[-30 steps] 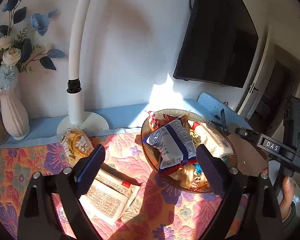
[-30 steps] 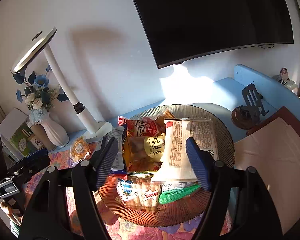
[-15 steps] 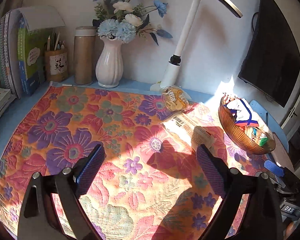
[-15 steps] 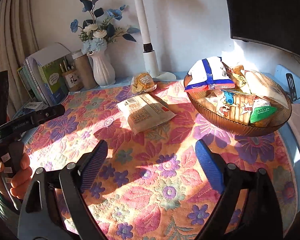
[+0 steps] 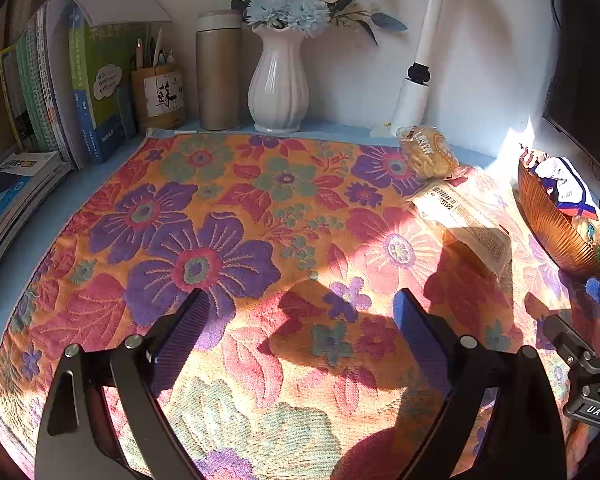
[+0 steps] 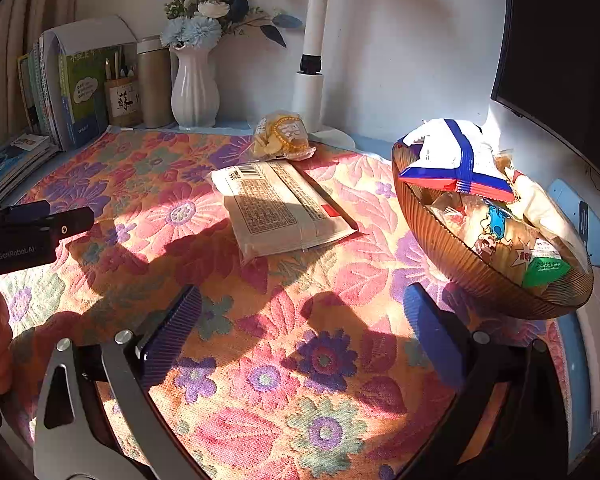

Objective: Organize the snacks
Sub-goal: 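Move both tools back toward the round bun and white bread pack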

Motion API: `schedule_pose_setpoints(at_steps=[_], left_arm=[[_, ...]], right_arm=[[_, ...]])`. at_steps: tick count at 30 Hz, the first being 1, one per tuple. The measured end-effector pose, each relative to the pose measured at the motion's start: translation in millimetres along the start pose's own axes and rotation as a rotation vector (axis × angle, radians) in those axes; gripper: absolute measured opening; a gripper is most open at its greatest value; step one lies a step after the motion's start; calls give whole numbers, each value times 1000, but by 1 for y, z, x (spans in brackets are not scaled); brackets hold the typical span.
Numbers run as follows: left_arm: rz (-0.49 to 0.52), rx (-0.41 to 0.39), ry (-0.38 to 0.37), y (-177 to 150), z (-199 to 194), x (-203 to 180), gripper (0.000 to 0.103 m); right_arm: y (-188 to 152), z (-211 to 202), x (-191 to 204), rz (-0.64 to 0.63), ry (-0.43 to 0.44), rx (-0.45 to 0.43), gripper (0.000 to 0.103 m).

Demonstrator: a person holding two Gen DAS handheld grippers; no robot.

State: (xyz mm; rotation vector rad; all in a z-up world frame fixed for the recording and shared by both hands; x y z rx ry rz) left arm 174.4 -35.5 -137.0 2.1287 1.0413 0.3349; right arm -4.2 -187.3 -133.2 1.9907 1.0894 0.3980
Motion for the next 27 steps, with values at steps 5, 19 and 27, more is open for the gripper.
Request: schedule_pose_setpoints(at_steps=[5,19,27], left_arm=[[34,-8,28,1,1,-6,92],[34,-3,24,2,1,-5,92],[-16,72,-75,38,-12,0,92]], right_arm=[[-1,4,-6,42,55,27,100],[-4,9,-6,48,40,54,100],[10,21,4,-23,100,154,100]])
Point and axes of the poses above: each gripper's, at about its wrist camera, not at the fingertips, and z roughly the way its jaws point, x to its left, y to its top, the point moved 6 cm from there along z, roughly the way its jaws point
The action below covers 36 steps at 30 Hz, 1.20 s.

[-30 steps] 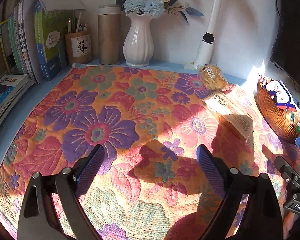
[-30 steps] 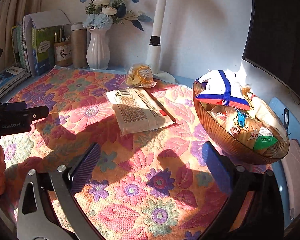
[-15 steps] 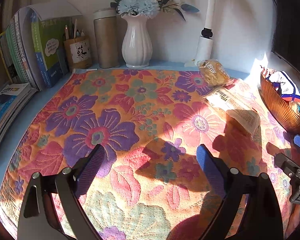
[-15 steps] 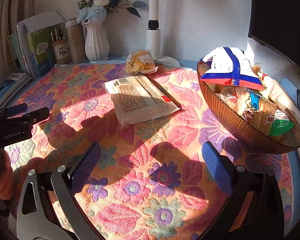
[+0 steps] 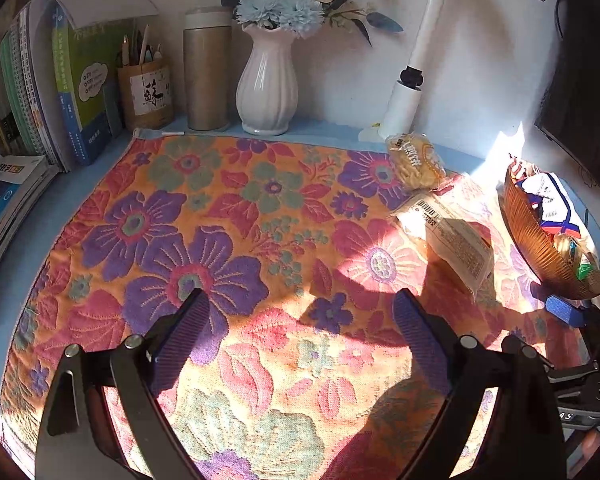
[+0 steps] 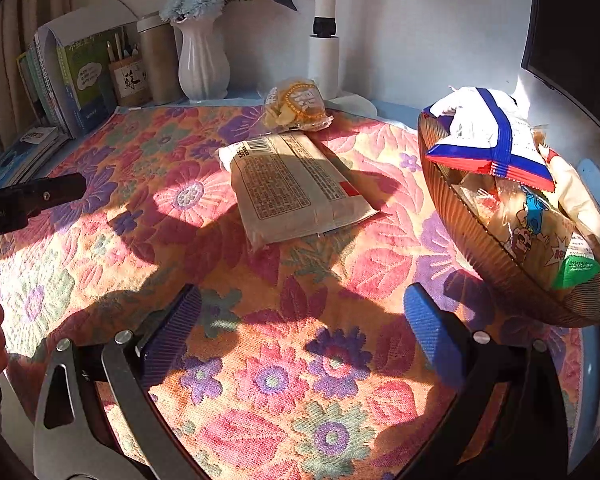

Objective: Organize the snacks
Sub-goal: 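Move both tools back toward the round bun and white bread pack, then grasp the round bun with the left tool while the right tool grasps the white bread pack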

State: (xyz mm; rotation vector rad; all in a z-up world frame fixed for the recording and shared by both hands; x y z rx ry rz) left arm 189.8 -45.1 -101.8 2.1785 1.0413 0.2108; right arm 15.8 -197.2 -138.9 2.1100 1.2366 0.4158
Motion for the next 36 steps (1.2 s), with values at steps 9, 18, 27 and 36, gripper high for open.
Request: schedule_pose_setpoints(at_steps=[9,18,27,36], left_arm=[[7,106,-243,113,76,-61,92],[75,259,-375,132,174,-128,92],[87,298,-358,129,201,-139,72],[-29,268,-374,115,165,-76,58]], right_arm=[[53,50,1,26,-14,30,100],[63,78,9,15,-62,3,100],[69,99,-4,94,-36,79,100],[51,69,14,63,27,64,88]])
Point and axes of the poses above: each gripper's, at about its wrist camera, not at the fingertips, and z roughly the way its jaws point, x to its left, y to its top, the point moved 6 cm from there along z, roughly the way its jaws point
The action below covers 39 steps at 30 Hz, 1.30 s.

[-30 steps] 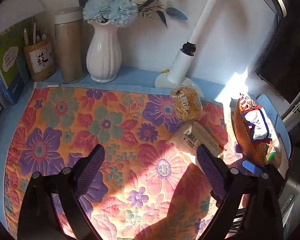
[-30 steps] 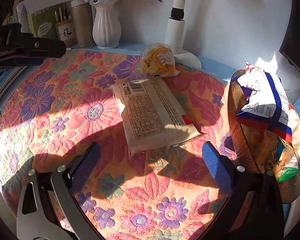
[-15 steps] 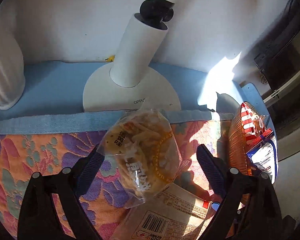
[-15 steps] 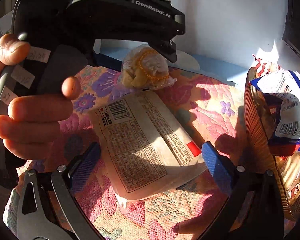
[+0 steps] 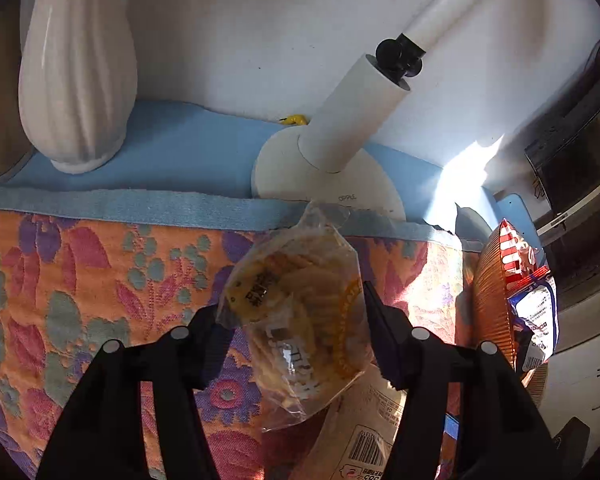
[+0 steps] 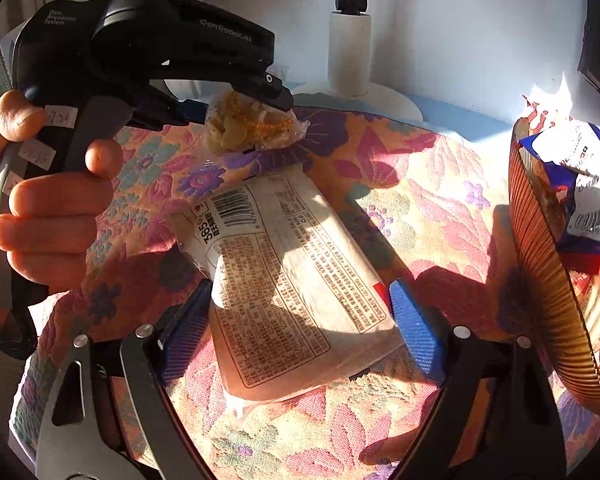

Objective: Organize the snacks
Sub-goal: 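Grasp the round bun with the left tool while the right tool grasps the white bread pack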

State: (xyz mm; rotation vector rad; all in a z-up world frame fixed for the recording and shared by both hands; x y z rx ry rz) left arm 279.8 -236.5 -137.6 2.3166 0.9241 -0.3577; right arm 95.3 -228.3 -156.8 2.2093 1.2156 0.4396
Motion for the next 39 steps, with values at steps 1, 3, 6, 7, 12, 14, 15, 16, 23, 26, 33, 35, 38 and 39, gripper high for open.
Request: schedule_pose_setpoints(at_steps=[1,3,6,7,12,14,15,16,23,26,33,35,38,39], left_arm=[[13,-8,5,-7,-11,2,58],[51,-29,29,-23,-34,4,58],[109,-38,54,-51,-64,7,58],[132,-32,55,-63,-72,5,58],[274,21,55,-137,-100,-12,58],[334,42,46,-167,-104,-25,58],[361,52,49,-180,-102,-33,58],[387,62,56,-192,-101,-39,59],[444,87,61,-239,-100,-42,77],[360,73,55,-245,-101,-34,83],[30,-48,-54,-263,-117,-6,88],[-18,-65,-75,-267,-124,-3,88],[-28,-63,-120,-263,-123,-11,88],[-20,-59,-128,-259,-121,-15,88]], right_arm=[[-6,-5,0,8,4,10,88],[-20,-19,-3,33,5,21,88],[-44,-38,-14,72,-36,42,88],[-53,-45,-19,101,-49,48,89],[-101,-76,-34,205,-89,76,89],[-115,-87,-37,233,-103,93,91],[-120,-91,-38,255,-99,100,91],[-124,-96,-37,274,-77,102,95],[-154,-138,-11,175,73,138,99],[-157,-143,-21,167,9,112,100],[-135,-122,-24,155,66,82,100],[-134,-114,-21,121,48,101,100],[-135,-104,-18,99,50,131,100],[-136,-102,-17,102,54,133,100]])
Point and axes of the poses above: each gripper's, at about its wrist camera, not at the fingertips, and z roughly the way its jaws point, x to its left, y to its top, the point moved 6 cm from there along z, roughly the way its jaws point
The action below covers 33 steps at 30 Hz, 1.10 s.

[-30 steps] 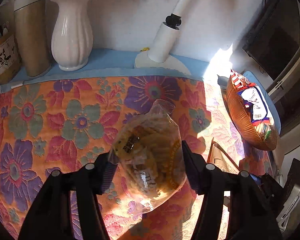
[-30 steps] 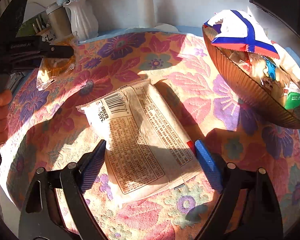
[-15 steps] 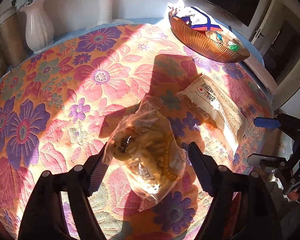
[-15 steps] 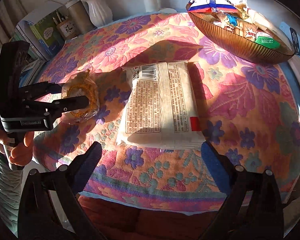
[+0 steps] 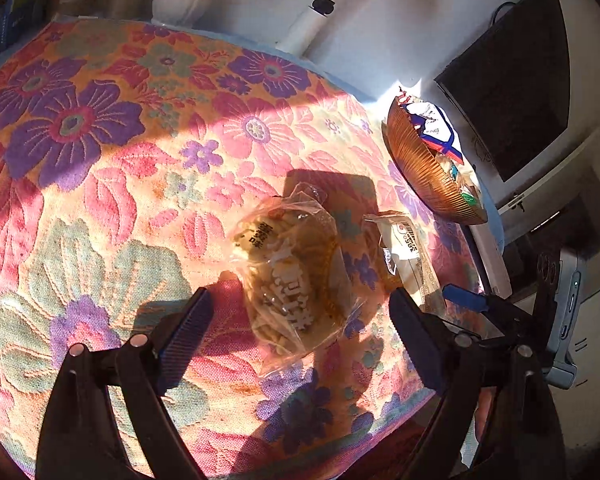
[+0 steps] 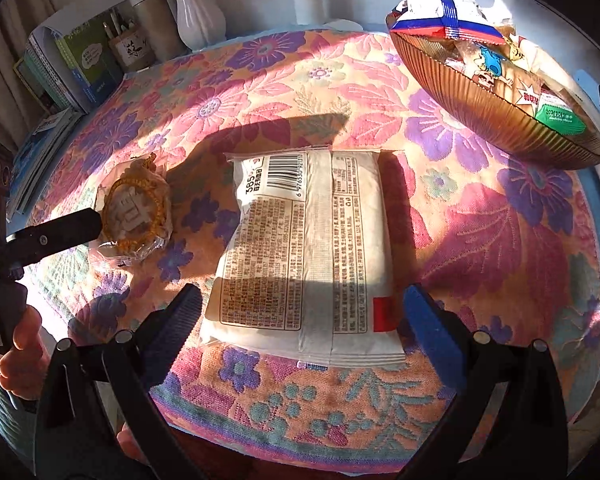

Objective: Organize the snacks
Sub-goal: 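Grasp the round bun with the left tool while the right tool grasps the white bread pack, then carry the bun and white bread pack over the amber bowl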

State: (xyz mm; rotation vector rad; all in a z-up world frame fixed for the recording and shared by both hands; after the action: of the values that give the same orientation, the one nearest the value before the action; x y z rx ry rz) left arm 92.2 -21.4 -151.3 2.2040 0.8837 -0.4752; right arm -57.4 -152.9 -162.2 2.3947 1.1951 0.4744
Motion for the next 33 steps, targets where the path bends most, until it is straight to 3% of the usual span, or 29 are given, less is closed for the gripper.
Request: schedule_pose_setpoints(at_steps=[9,14,21,23,24,25,26,29,33], left_arm=[[202,21,111,33,48,-31,87],[229,23,164,9,31,-22,89],[285,18,313,-3,41,-23,86],[303,1,349,-3,43,-25,83],[313,-11,364,-3,42,-25,80],[326,-22,356,-3,40,-28,60],[326,-27,347,-3,37,-31,55],[350,-55,390,1,31,-41,53],[372,-106,314,12,17,-66,53]], right_arm=[[-11,6,-5,57,20,-17,100],[-9,9,-1,23,-18,-34,100],[-6,21,6,-72,-111,-83,100],[-7,18,3,-55,-96,-102,97],[-8,15,2,-55,-96,-120,89],[-9,12,2,-66,-99,-136,85],[-10,11,3,-82,-106,-144,84],[-12,7,6,-103,-108,-158,81],[-11,-9,4,-100,-73,-185,81]])
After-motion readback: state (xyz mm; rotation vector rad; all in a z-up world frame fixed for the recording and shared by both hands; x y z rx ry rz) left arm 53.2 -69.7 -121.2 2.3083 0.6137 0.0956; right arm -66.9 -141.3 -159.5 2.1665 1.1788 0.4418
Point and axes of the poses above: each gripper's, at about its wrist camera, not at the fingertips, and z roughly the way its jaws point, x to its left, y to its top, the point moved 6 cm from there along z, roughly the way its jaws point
